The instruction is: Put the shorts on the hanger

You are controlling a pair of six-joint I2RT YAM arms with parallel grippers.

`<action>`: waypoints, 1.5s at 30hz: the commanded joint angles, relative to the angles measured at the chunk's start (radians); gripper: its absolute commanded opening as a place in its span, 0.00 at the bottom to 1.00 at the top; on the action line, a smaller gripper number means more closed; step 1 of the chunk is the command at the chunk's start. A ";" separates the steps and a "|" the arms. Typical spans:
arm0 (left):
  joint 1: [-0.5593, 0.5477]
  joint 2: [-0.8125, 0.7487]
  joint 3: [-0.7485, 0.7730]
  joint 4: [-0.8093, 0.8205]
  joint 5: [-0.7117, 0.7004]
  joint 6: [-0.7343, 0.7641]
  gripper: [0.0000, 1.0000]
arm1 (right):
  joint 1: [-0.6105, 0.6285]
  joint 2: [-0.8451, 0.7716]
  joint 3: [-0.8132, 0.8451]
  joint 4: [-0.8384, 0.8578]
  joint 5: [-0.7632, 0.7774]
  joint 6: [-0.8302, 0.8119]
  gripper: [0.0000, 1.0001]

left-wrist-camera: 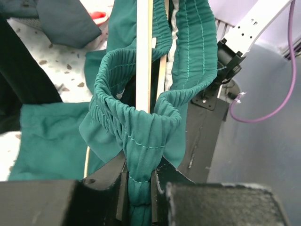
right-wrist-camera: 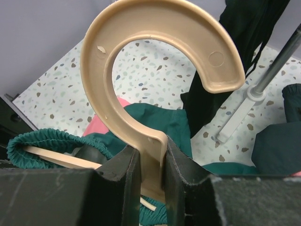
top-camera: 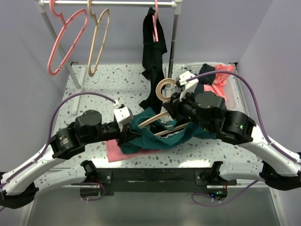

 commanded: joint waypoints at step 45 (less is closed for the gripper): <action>-0.003 -0.235 0.370 -0.716 -0.383 -0.332 0.00 | -0.311 0.393 -0.100 0.555 0.282 0.054 0.50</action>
